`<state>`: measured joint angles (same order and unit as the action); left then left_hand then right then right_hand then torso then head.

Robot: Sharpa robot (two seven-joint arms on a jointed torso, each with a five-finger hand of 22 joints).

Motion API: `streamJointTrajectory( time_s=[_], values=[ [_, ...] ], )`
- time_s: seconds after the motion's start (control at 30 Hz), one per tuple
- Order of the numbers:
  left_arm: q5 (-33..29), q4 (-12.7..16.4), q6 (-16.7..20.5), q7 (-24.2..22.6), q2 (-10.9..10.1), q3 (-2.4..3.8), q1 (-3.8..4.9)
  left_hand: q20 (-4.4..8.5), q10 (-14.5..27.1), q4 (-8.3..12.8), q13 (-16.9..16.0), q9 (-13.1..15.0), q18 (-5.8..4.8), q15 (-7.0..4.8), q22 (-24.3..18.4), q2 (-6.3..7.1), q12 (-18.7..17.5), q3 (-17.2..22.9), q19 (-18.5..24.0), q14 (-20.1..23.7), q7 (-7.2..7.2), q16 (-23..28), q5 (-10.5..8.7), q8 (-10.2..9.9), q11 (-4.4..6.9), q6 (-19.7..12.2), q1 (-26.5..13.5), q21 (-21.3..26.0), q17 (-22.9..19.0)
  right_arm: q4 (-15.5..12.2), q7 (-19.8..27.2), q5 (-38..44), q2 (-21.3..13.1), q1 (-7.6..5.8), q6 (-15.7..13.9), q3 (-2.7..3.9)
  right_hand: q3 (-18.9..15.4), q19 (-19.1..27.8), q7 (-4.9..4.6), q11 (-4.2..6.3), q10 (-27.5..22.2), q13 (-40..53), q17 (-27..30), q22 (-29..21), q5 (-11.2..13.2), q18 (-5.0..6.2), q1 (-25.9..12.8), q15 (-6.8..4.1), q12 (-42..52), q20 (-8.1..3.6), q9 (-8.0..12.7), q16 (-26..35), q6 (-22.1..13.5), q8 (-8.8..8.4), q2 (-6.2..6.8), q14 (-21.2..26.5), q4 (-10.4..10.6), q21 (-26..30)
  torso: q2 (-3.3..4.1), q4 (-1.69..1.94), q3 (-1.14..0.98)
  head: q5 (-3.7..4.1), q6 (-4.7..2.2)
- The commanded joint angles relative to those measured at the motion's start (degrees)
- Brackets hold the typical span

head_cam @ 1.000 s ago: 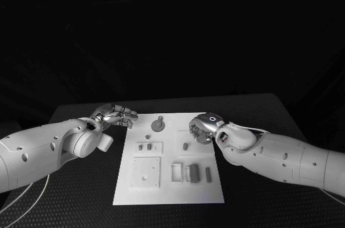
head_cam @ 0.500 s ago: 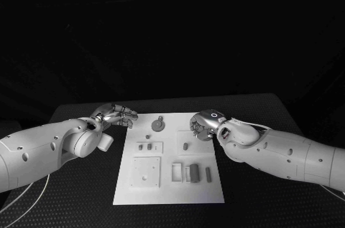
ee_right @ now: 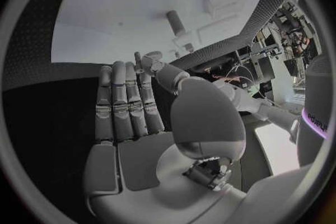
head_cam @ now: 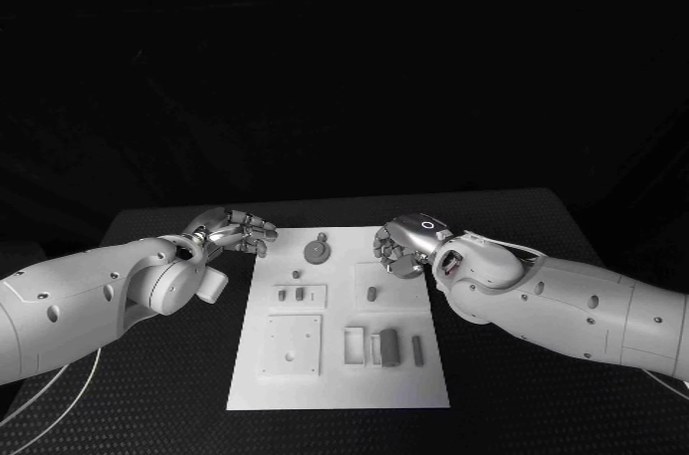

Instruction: Assemble the parts on the task board

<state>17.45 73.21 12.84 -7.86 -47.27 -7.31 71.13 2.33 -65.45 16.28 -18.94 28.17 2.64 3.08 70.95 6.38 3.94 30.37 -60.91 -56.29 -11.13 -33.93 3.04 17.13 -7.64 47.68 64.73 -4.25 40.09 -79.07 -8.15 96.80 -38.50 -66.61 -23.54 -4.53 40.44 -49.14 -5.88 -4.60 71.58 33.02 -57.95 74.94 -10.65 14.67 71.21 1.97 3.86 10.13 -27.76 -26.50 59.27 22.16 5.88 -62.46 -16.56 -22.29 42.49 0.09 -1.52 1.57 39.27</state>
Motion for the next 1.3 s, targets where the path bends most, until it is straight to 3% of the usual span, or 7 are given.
streamJointTrajectory(
  time_s=[0.03, 0.23, 0.37, 0.5, 0.87, 1.0, 1.3],
  values=[
    [0.25, -0.18, -0.24, -0.41, 0.13, 0.04, 0.08, -0.05, 0.38, -0.02, 0.05, -0.07, 0.78, 0.33, -0.09, 0.14, 0.04, -0.19, -0.15, -0.11, 0.07, 0.26, 0.28, -0.27, 0.2, -0.4, 0.09, 0.32, 0.06, -1.26, 1.77, -2.34, 0.31, 0.03, -2.24, 0.08, 0.21, -0.31, 0.02, 0.57, 0.85, 0.08, 0.1, 1.2, -0.25, 0.33, 0.03, -0.13, 0.22, -0.09, -0.07, -0.19, 0.24, 0.03, -0.35, -0.43, 0.0, -0.17, 0.0, 0.14, 0.0, -0.82, -0.13],
    [0.28, -0.85, 0.26, -0.62, 0.14, 0.05, 0.1, -0.05, 0.38, -0.01, 0.05, -0.07, 0.79, 0.33, -0.09, 0.15, 0.05, -0.17, -0.15, -0.11, 0.07, 0.28, 0.28, -0.25, 0.2, -0.4, 0.14, 0.32, 0.08, -3.12, 2.7, -2.97, 1.97, 0.04, -1.94, 0.11, 0.22, -0.31, 0.02, 0.56, 0.82, 0.05, 0.13, 1.19, -0.26, 0.33, 0.02, -0.12, 0.19, -0.1, -0.08, -0.17, 0.23, 0.0, -0.37, -0.43, -0.01, -0.16, -0.11, 0.13, 0.21, -2.96, 0.04],
    [0.25, -1.49, 0.58, -0.69, 0.23, 0.05, 0.24, -0.04, 0.38, 0.02, 0.05, -0.06, 0.8, 0.33, -0.1, 0.15, 0.06, -0.14, -0.15, -0.13, 0.07, 0.29, 0.28, -0.23, 0.21, -0.41, 0.22, 0.32, 0.1, -3.4, 3.25, -2.68, 4.2, 0.18, -1.65, 0.1, 0.24, -0.29, 0.0, 0.53, 0.77, 0.0, 0.16, 1.18, -0.26, 0.33, 0.0, -0.1, 0.14, -0.1, -0.09, -0.13, 0.18, -0.05, -0.44, -0.4, -0.01, -0.14, -0.09, -0.11, 0.05, -4.57, 0.16],
    [0.23, -2.0, 0.71, -0.8, 0.49, 0.05, 0.48, -0.04, 0.38, 0.03, 0.05, -0.06, 0.8, 0.32, -0.1, 0.15, 0.07, -0.12, -0.16, -0.13, 0.07, 0.31, 0.28, -0.22, 0.21, -0.42, 0.27, 0.32, 0.12, -3.95, 3.59, -1.65, 6.06, 1.2, -1.65, 0.01, 0.26, -0.27, -0.02, 0.51, 0.75, -0.03, 0.19, 1.18, -0.27, 0.33, -0.01, -0.09, 0.11, -0.09, -0.09, -0.1, 0.14, -0.1, -0.49, -0.38, -0.02, -0.12, -0.03, -0.01, 0.09, -5.72, 0.45],
    [0.23, -2.54, 0.85, -0.81, 0.98, 0.05, 0.76, -0.05, 0.38, 0.03, 0.05, -0.06, 0.8, 0.32, -0.11, 0.16, 0.09, -0.08, -0.17, -0.15, 0.06, 0.35, 0.28, -0.2, 0.21, -0.45, 0.36, 0.32, 0.16, -3.36, 3.93, 1.39, 10.0, 3.45, -1.42, -1.58, 0.27, -0.26, -0.03, 0.5, 0.74, -0.07, 0.23, 1.18, -0.26, 0.33, -0.02, -0.08, 0.09, -0.1, -0.12, -0.08, 0.12, -0.14, -0.55, -0.38, -0.04, -0.1, -0.07, 0.18, 0.21, -8.84, 1.47],
    [0.23, -2.6, 0.87, -0.8, 1.01, 0.05, 0.81, -0.05, 0.39, 0.03, 0.05, -0.05, 0.79, 0.32, -0.12, 0.18, 0.1, -0.07, -0.17, -0.16, 0.06, 0.36, 0.27, -0.19, 0.21, -0.46, 0.38, 0.33, 0.17, -3.01, 4.09, 1.99, 10.84, 4.14, -1.24, -2.34, 0.26, -0.27, -0.03, 0.51, 0.76, -0.08, 0.24, 1.18, -0.26, 0.33, 0.0, -0.08, 0.1, -0.11, -0.13, -0.09, 0.13, -0.15, -0.55, -0.41, -0.07, -0.11, -0.03, 0.11, 0.14, -9.5, 1.71],
    [0.23, -2.71, 0.89, -0.74, 1.24, 0.05, 1.04, -0.06, 0.4, 0.02, 0.05, -0.05, 0.79, 0.33, -0.13, 0.2, 0.11, -0.07, -0.17, -0.16, 0.05, 0.39, 0.27, -0.17, 0.2, -0.48, 0.4, 0.33, 0.2, -1.69, 4.05, 2.96, 12.77, 5.28, -0.76, -3.02, 0.25, -0.3, -0.02, 0.52, 0.8, -0.1, 0.25, 1.19, -0.25, 0.33, 0.02, -0.1, 0.11, -0.13, -0.16, -0.11, 0.15, -0.16, -0.54, -0.46, -0.09, -0.13, -0.01, 0.04, 0.03, -10.24, 2.01]
  ],
)
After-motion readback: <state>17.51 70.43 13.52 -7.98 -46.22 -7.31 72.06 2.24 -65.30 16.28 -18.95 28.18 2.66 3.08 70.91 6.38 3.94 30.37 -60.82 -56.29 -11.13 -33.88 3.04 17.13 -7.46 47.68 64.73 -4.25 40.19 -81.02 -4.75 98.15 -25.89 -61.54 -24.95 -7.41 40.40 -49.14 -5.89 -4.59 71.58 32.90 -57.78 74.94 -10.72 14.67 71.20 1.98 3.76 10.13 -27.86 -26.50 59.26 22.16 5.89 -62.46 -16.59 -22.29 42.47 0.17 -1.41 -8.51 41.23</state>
